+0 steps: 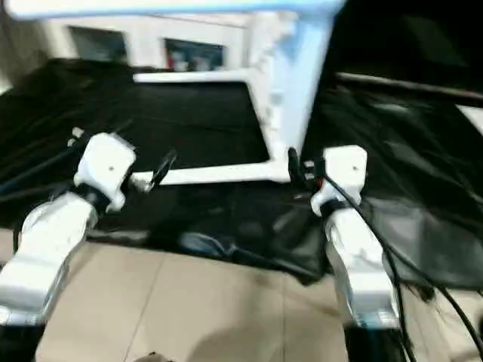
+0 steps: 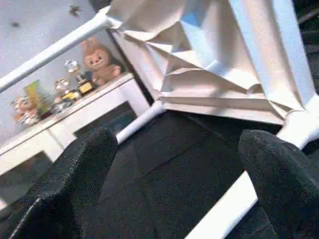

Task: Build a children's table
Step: Flip table

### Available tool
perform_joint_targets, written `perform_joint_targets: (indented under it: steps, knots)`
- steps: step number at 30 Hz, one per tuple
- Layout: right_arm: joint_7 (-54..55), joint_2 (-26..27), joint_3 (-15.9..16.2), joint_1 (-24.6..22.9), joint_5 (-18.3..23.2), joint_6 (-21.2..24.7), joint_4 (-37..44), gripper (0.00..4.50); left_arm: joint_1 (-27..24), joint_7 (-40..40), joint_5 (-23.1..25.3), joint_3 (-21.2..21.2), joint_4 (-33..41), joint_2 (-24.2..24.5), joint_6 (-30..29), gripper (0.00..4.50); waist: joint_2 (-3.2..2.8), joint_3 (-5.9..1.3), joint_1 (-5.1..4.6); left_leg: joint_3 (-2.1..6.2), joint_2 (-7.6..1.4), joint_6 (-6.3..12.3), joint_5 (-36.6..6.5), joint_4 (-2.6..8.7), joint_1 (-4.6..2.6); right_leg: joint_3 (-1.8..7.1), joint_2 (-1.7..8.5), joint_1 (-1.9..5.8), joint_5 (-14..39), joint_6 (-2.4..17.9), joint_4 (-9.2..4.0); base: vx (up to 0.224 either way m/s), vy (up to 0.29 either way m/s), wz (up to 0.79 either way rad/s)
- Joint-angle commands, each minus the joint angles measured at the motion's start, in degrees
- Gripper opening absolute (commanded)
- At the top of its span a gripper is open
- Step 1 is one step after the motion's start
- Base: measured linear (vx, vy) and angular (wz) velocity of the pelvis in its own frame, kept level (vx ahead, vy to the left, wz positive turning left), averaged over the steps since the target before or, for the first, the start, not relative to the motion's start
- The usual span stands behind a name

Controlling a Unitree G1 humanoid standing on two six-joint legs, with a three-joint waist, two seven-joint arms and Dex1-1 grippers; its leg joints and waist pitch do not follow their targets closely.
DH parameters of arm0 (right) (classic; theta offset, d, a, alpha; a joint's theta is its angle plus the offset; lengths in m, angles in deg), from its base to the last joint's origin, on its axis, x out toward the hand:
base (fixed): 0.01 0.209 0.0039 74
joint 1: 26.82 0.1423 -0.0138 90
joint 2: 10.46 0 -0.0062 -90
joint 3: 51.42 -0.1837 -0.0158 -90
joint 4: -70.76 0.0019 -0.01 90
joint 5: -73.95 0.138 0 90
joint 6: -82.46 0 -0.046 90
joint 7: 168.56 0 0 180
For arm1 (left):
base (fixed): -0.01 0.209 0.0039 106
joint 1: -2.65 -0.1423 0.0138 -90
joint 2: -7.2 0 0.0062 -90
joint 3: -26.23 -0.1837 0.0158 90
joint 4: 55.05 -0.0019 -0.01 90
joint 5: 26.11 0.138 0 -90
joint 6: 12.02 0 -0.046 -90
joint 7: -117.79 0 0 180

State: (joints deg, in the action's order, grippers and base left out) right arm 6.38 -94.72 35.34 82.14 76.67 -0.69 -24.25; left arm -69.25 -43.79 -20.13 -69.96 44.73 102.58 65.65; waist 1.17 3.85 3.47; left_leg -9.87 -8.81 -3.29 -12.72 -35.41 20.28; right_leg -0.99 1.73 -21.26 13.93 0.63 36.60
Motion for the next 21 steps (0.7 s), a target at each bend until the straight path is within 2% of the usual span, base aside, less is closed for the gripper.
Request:
perform_joint_targets:
  steps: [1,2,3,5,6,7,8,9,10,11,12,14,15,16,17,18,19,20,21]
  knots:
    - [0.0,-0.5,-0.1,2.4,-0.4,-1.8,-3.9,4.45,1.3,0.5,0.8,-0.6,-1.3,0.4,0.6,4.5,-0.44,-2.98,0.11,2.75,-3.69,-2.57,-16.5,5.45,-0.43,2.88,6.5,0.82,20.8,6.1,-5.88,0.0,0.0,0.0]
    - [-0.2,-0.5,0.1,4.9,-0.5,-3.2,-7.8,4.45,2.6,0.5,1.1,-0.7,-2.4,0.6,0.8,4.5,-0.36,-3.11,0.07,2.63,-3.71,-2.01,-15.0,5.32,-0.27,2.94,6.42,1.0,18.8,6.7,-5.71,0.0,0.0,0.0]
    - [-0.4,-0.6,0.2,6.3,-0.6,-3.8,-10.2,4.45,3.3,0.3,1.4,-0.8,-3.0,0.7,0.9,4.5,-0.37,-3.11,-0.13,2.5,-3.63,-1.63,-14.8,5.14,-0.26,2.86,6.43,0.75,19.4,7.4,-5.73,0.0,0.0,0.0]
    - [0.1,-0.8,-0.1,11.9,-1.4,-6.1,-19.4,4.45,6.5,-1.8,2.5,-0.1,-5.7,0.1,0.9,4.5,-0.26,-3.64,0.02,2.24,-3.48,-1.42,-12.5,4.54,-0.1,2.91,6.39,0.69,17.5,8.4,-5.4,0.0,0.0,0.0]
    - [0.1,-0.9,-0.3,14.5,-1.6,-7.3,-23.9,4.45,7.9,-2.5,2.9,0.1,-7.0,0.0,1.2,4.5,-0.47,-3.96,0.42,2.02,-3.47,-0.93,-10.6,4.32,-0.04,2.81,6.24,0.71,13.6,9.4,-5.07,0.0,0.0,0.0]
    - [-0.1,-0.9,-0.4,16.1,-1.7,-7.9,-26.7,4.45,8.8,-2.8,3.1,0.1,-7.8,0.0,1.5,4.5,-0.26,-4.06,0.39,1.78,-3.34,-0.65,-9.5,4.09,0.19,2.87,6.11,0.69,11.1,9.9,-4.98,0.0,0.0,0.0]
    - [-0.4,-0.9,-0.5,18.1,-1.7,-8.9,-30.2,4.45,9.8,-3.0,3.4,0.1,-8.7,0.0,2.0,4.5,-0.26,-4.43,0.69,1.72,-3.33,0.24,-5.4,3.81,0.81,2.68,6.0,1.21,3.7,11.3,-3.97,0.0,0.0,0.0]
    - [-1.8,-0.8,-0.6,20.5,-1.3,-9.7,-34.2,4.45,11.1,-3.3,3.8,0.0,-9.9,0.0,2.7,4.5,-0.35,-4.73,0.78,1.64,-3.3,0.73,-4.0,3.63,0.85,2.6,5.97,1.28,0.8,11.9,-3.66,0.0,0.0,0.0]
    - [-2.4,-0.6,-0.8,22.1,-1.0,-10.5,-36.6,4.45,11.8,-3.3,4.0,-0.1,-10.5,0.0,3.0,4.5,-0.04,-4.95,1.03,1.53,-3.24,1.84,-0.9,3.48,1.23,2.46,5.73,1.59,-5.1,12.7,-3.06,0.0,0.0,0.0]
    - [-3.9,-0.1,-1.5,24.6,0.0,-11.8,-40.3,4.45,13.1,-3.4,4.4,-0.3,-11.4,0.0,3.5,4.5,-0.32,-5.15,1.12,1.52,-3.33,2.33,-0.2,3.32,1.23,2.37,5.82,1.45,-7.2,13.5,-2.72,0.0,0.0,0.0]
    - [-6.1,0.5,-2.0,26.9,1.1,-12.6,-43.5,4.45,13.9,-3.5,5.0,-0.7,-11.8,0.3,4.2,4.5,0.07,-5.35,1.19,1.33,-3.23,3.73,1.6,3.07,1.35,2.21,5.6,1.58,-11.3,14.5,-2.38,0.0,0.0,0.0]
    - [-5.6,0.4,-1.5,28.8,0.3,-13.7,-46.3,4.45,14.3,-3.4,5.5,-1.1,-11.8,0.4,4.7,4.5,-0.09,-5.28,1.58,1.28,-3.55,5.76,3.2,2.85,1.56,2.1,5.83,1.43,-14.0,15.7,-2.01,0.0,0.0,0.0]
    - [-5.6,0.4,-1.5,28.8,0.3,-13.7,-46.3,4.45,14.3,-3.4,5.5,-1.1,-11.8,0.4,4.7,4.5,-0.14,-5.31,1.64,1.25,-3.63,6.02,3.7,2.78,1.5,2.06,5.78,1.33,-14.3,15.9,-1.91,0.0,0.0,0.0]
    - [-5.5,0.5,-1.6,29.8,0.2,-14.7,-48.1,4.45,14.3,-3.5,5.9,-1.3,-11.7,0.5,4.9,4.5,0.17,-5.33,2.16,1.11,-3.82,6.55,3.9,2.69,1.34,2.04,5.9,1.14,-14.1,16.0,-1.85,0.0,0.0,0.0]
    - [-5.4,0.6,-1.8,31.5,0.1,-15.7,-50.7,4.45,14.5,-3.4,6.4,-1.7,-11.4,0.9,5.7,4.5,0.05,-5.3,2.33,1.07,-3.87,6.63,3.7,2.68,1.26,1.99,5.93,0.97,-13.6,16.1,-1.89,0.0,0.0,0.0]
    - [-5.4,0.8,-2.0,33.0,0.1,-16.7,-53.3,4.45,14.5,-3.5,7.0,-1.9,-10.9,1.3,6.6,4.5,0.25,-5.22,2.63,0.92,-4.03,6.64,2.9,2.73,1.12,1.89,5.96,0.76,-11.9,16.3,-2.03,0.0,0.0,0.0]
    - [-5.4,0.8,-2.0,33.2,0.0,-16.9,-53.6,4.45,14.5,-3.5,7.0,-1.9,-10.9,1.3,6.7,4.5,0.13,-5.08,2.68,0.91,-4.05,6.43,2.2,2.77,1.13,1.86,5.98,0.68,-10.6,16.4,-2.14,0.0,0.0,0.0]
    - [-5.5,0.8,-2.1,34.0,-0.1,-17.6,-55.2,4.45,14.5,-3.4,7.1,-2.0,-10.7,1.4,7.2,4.5,-0.01,-4.76,2.86,0.9,-4.3,5.21,-0.2,3.06,1.13,1.78,6.14,0.66,-6.7,15.9,-2.51,0.0,0.0,0.0]
    - [-5.2,0.9,-2.0,34.9,-0.4,-18.2,-57.0,4.45,14.3,-3.1,7.3,-2.1,-9.9,1.8,8.1,4.5,0.28,-4.74,2.97,0.83,-4.36,4.83,-0.7,3.11,1.06,1.75,6.18,0.64,-5.9,15.7,-2.61,0.0,0.0,0.0]
